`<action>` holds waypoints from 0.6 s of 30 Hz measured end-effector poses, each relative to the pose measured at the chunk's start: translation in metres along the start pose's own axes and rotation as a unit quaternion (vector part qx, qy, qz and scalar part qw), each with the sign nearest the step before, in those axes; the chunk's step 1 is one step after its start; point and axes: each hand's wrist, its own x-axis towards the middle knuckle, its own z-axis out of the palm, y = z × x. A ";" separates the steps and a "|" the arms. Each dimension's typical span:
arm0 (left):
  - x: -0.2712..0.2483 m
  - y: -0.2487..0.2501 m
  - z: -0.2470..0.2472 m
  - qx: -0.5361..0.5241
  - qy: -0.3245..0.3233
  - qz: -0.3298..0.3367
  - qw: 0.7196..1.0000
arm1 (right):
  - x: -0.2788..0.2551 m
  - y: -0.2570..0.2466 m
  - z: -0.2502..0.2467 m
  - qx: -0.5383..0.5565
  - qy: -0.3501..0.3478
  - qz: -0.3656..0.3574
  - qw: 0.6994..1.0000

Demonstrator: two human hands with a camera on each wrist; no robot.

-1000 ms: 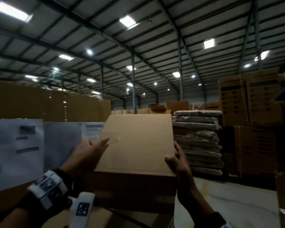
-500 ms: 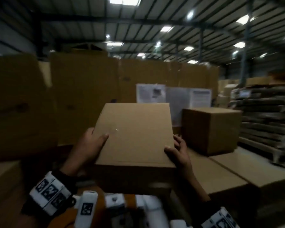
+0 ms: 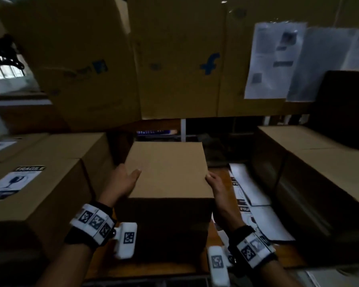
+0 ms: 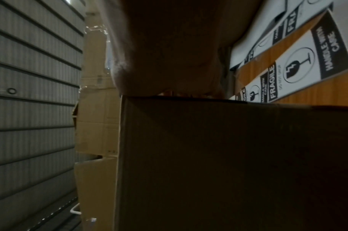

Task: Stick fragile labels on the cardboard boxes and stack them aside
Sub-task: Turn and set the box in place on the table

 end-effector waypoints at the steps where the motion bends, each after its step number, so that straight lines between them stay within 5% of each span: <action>1: 0.010 -0.008 0.000 0.009 -0.001 -0.001 1.000 | 0.004 0.006 0.007 0.001 0.003 0.007 1.000; 10: 0.091 -0.042 0.000 0.044 -0.004 0.026 0.999 | 0.050 0.018 0.049 0.006 0.026 0.007 1.000; 18: 0.102 -0.072 0.013 -0.094 0.076 0.136 0.983 | 0.059 0.033 0.063 -0.054 -0.026 -0.104 0.993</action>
